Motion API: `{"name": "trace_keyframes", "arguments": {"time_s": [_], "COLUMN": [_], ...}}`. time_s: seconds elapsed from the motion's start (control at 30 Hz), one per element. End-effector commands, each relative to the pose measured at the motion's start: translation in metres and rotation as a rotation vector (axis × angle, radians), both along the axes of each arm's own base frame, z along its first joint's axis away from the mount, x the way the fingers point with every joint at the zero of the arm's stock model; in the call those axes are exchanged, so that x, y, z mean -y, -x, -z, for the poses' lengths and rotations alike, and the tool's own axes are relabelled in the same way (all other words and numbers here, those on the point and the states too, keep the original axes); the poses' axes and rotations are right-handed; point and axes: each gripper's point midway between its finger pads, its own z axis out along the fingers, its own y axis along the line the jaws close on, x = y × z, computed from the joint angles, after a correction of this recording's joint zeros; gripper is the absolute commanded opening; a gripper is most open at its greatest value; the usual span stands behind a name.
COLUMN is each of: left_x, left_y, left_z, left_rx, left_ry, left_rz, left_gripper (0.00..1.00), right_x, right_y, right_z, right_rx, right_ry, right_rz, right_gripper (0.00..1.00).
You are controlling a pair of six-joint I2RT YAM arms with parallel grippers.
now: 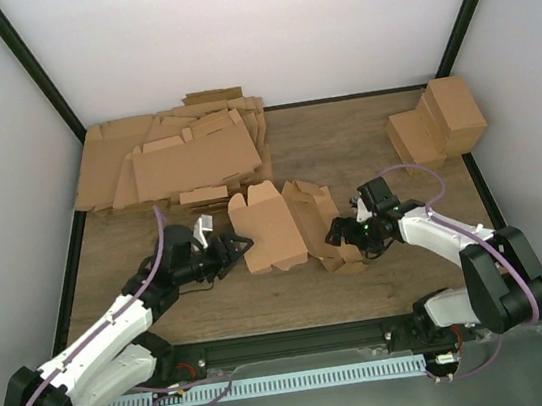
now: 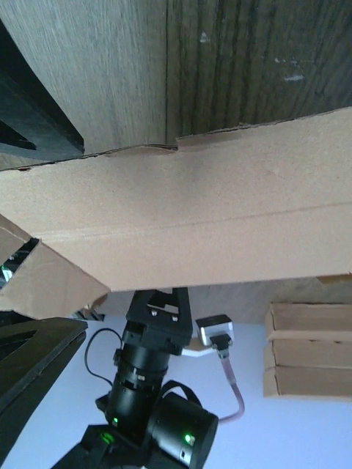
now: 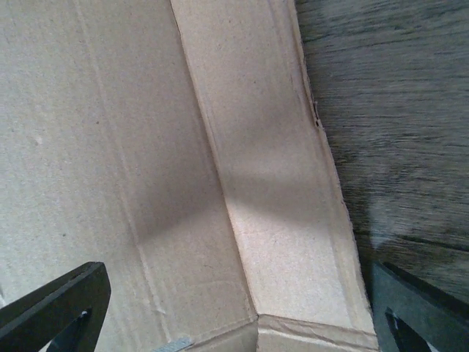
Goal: Fold the paper box
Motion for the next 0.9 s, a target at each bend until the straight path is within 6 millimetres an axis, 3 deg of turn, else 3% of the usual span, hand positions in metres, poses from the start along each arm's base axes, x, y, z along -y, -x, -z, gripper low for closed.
{"name": "trace_keyframes", "arguments": {"time_s": [0.0,0.23,0.47,0.67,0.87], "left_x": [-0.002,-0.01,-0.026,-0.03,-0.034], "left_y": [-0.002,-0.001,-0.004,-0.002,-0.003], "left_z": [-0.006,0.009,0.016,0.031,0.04], "left_rx": [0.018,-0.001,0.015,-0.01,-0.007], "left_ry": [0.039,-0.018,-0.114,-0.168,-0.227], "left_rz": [-0.033,-0.054,-0.109,-0.1,-0.093], "left_gripper": [0.61,0.59,0.58,0.58,0.58], "right_x": [0.002,0.01,0.026,0.03,0.018], "right_y": [0.0,-0.012,-0.037,-0.049,-0.049], "right_z": [-0.005,-0.011,-0.009,0.0,0.006], "right_rx": [0.011,0.059,0.12,0.12,0.116], "right_ry": [0.004,0.051,0.177,0.247,0.211], "right_rz": [0.012,0.047,0.088,0.082,0.016], "right_gripper": [0.98,0.95,0.73,0.73,0.69]}}
